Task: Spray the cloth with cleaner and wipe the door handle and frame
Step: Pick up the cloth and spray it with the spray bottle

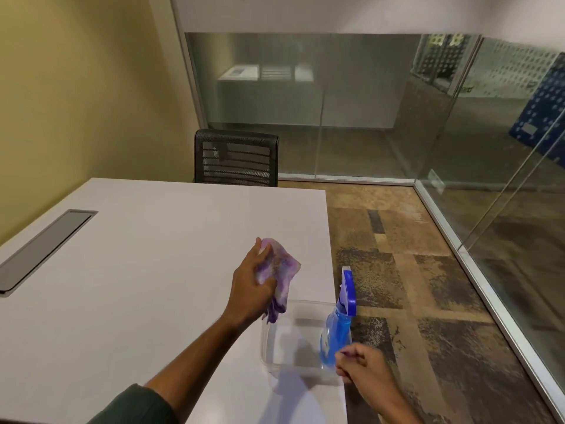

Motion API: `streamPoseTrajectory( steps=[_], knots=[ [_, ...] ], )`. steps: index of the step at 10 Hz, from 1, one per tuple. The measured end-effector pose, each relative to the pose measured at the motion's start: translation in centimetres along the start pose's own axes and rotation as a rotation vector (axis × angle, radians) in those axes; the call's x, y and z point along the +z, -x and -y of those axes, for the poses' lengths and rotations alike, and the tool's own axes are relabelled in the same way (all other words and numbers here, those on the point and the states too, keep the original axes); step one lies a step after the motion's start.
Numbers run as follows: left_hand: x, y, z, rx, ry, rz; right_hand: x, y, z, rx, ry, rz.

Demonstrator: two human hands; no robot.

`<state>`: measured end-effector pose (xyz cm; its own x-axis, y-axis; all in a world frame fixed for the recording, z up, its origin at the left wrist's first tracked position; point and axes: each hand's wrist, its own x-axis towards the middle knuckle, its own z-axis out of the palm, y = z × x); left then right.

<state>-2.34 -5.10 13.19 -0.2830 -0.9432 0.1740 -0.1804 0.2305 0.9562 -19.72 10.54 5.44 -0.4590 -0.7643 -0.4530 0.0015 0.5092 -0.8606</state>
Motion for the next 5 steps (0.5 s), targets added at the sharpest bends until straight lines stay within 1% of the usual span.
streamPoseTrajectory(
  steps=[1, 2, 3, 4, 5],
  knots=[
    [0.5, 0.2, -0.2, -0.043, 0.028, 0.025, -1.6, -0.9, 0.0, -0.121, 0.105, -0.253],
    [0.9, 0.1, 0.2, -0.034, 0.009, 0.097, -2.1, -1.8, 0.8, -0.328, 0.039, -0.18],
    [1.3, 0.5, -0.2, -0.022, 0.013, 0.161, -1.7, -3.0, 1.6, -0.463, 0.131, -0.103],
    [1.3, 0.7, 0.4, -0.036, -0.137, 0.075, -0.9, -3.7, 2.6, -0.494, 0.098, -0.045],
    [1.5, 0.8, 1.0, -0.013, -0.139, 0.065, 0.1, -4.3, 3.3, -0.521, 0.05, -0.034]
  ],
)
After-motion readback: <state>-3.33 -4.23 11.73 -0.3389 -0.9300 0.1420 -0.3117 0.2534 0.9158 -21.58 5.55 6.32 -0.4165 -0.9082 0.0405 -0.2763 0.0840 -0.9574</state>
